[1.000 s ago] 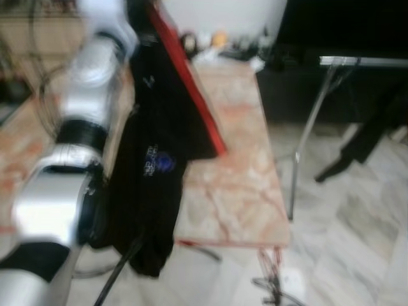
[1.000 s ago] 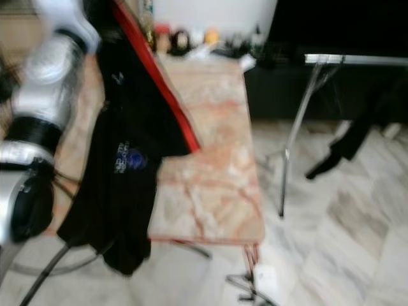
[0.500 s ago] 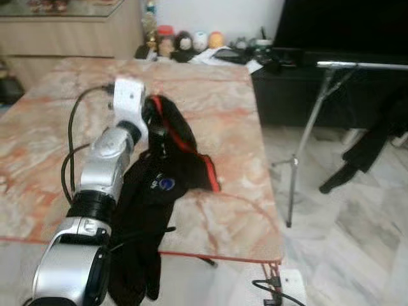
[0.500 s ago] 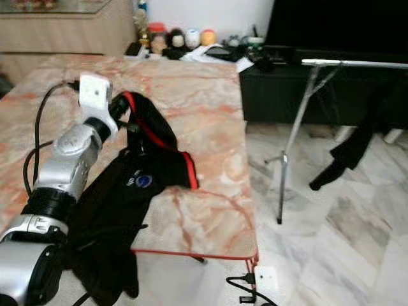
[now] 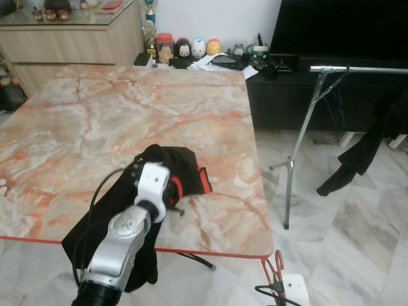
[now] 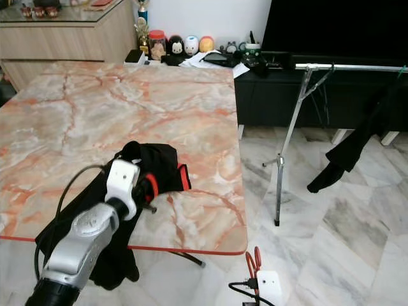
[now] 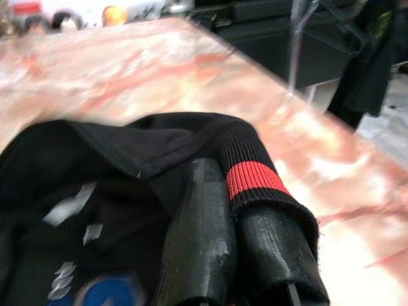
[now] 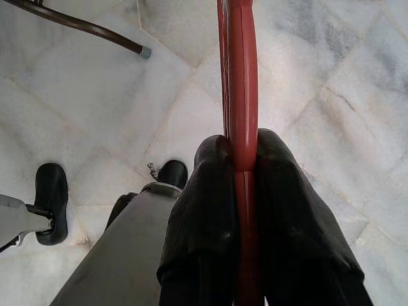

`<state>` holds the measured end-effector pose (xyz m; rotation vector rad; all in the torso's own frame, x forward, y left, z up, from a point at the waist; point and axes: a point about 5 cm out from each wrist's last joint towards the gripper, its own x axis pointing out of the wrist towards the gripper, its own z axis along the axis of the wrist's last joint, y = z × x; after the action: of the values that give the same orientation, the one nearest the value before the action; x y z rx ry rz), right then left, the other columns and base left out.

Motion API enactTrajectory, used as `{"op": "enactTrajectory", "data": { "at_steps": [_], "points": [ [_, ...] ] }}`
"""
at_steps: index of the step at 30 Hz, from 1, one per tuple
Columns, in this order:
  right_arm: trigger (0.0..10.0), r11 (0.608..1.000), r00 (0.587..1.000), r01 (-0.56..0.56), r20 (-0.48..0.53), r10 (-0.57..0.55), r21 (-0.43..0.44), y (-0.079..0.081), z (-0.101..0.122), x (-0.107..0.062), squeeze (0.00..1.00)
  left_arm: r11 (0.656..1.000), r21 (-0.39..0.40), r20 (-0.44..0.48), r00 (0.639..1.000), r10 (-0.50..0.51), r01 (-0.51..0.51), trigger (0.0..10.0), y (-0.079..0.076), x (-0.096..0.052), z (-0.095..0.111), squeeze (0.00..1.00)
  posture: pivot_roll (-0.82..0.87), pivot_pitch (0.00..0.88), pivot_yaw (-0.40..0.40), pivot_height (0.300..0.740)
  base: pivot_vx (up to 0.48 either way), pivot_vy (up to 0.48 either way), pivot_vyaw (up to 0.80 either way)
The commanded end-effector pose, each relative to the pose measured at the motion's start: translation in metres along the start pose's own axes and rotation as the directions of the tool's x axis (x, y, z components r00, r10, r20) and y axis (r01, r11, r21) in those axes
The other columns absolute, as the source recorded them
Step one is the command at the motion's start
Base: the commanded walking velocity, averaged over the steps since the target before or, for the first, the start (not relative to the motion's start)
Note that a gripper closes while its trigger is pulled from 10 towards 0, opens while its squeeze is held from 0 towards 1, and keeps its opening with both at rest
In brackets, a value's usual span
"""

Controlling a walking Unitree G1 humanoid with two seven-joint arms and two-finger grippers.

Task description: Hang hanger

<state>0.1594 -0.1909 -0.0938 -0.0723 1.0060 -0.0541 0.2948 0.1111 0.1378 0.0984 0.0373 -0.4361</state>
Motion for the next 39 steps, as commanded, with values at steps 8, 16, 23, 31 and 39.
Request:
{"op": "enactTrajectory", "data": {
  "at_steps": [8,16,23,31,39],
  "points": [
    [10.0,1.000,1.000,0.002,0.001,-0.002,-0.006,-0.001,0.000,0.000,0.00,0.996,-0.009,0.001,0.996,0.087,-0.087,10.0,0.002,-0.007,0.008,0.00,0.11,0.000,-0.028,0.740,0.000,0.000,0.00],
    [10.0,1.000,1.000,0.005,0.001,-0.005,-0.002,-0.001,0.000,0.000,0.00,0.975,0.055,-0.046,0.975,0.216,-0.213,10.0,0.022,-0.019,0.003,1.00,0.11,0.000,-0.028,0.740,0.000,0.000,0.00],
    [10.0,1.000,1.000,0.003,0.004,-0.003,-0.005,-0.002,0.002,0.000,0.00,0.973,0.119,-0.054,0.977,0.206,-0.198,10.0,0.026,-0.024,0.003,1.00,0.11,0.000,-0.033,0.740,0.000,0.000,0.00],
    [10.0,1.000,1.000,0.006,0.004,-0.006,0.001,-0.002,0.002,0.000,0.00,0.977,0.111,-0.045,0.981,0.187,-0.181,10.0,0.022,-0.027,0.003,1.00,0.11,0.000,-0.032,0.740,0.000,0.000,0.00],
    [10.0,1.000,1.000,0.008,0.003,-0.008,0.004,-0.002,0.001,0.000,0.00,0.979,0.094,-0.054,0.981,0.185,-0.180,10.0,0.019,-0.036,-0.001,1.00,0.11,0.000,-0.030,0.740,0.000,0.000,0.00]
  ]
}}
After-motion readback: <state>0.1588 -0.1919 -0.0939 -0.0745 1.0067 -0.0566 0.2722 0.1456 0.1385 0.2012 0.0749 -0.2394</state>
